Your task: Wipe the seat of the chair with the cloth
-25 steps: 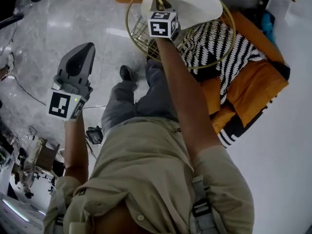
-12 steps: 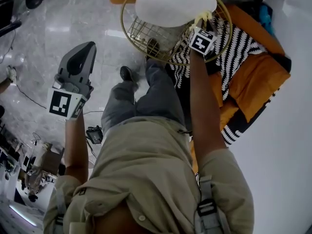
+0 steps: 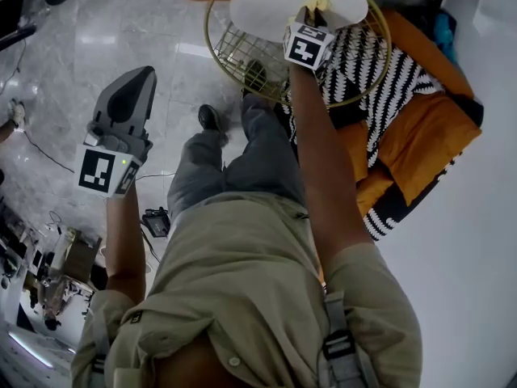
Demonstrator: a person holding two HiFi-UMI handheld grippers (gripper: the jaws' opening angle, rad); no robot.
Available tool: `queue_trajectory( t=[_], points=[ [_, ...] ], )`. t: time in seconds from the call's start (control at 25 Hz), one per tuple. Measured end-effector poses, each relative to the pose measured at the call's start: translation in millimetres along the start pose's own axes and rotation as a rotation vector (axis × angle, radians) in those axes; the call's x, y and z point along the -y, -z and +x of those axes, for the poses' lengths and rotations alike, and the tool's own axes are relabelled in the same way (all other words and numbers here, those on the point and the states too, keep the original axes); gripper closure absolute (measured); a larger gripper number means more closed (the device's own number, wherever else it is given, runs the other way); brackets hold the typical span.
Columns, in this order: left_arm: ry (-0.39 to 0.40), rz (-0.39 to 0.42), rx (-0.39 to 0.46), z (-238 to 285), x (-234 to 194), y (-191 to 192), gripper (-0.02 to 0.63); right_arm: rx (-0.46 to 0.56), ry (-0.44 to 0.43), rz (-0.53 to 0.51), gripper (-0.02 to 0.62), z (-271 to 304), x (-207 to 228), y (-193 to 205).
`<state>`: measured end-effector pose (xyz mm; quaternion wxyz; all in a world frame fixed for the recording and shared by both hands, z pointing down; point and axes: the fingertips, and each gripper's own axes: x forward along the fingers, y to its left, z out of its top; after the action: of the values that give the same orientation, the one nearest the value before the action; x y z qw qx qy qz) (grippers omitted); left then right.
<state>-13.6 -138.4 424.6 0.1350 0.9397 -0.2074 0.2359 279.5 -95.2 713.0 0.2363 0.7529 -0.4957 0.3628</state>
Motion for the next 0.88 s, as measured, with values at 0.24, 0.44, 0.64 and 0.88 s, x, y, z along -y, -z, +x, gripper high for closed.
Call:
queue_trajectory(
  t=[0.24,0.44,0.64,0.88],
  points=[
    [-0.025,-0.019,-0.001,-3.3,-12.9,9.5,0.591,0.041,-0.215,-0.132,0.515,18.8,-135.2,-37.5],
    [-0.022,-0.027,0.017,-4.8,-13.6,8.5,0.591,0.030,-0.246,-0.170,0.515,20.7,-147.8,-31.3],
    [-0.012,-0.013,-0.002,-1.6,-8.1,7.5,0.591,-0.019,-0.143,-0.117,0.515,14.0,-67.9,4.4],
    [0.026,0.003,0.016,13.9,7.4,-1.9,0.591,-0.131,0.134,0.077,0.515,-11.4,80.8,76.6]
  ],
)
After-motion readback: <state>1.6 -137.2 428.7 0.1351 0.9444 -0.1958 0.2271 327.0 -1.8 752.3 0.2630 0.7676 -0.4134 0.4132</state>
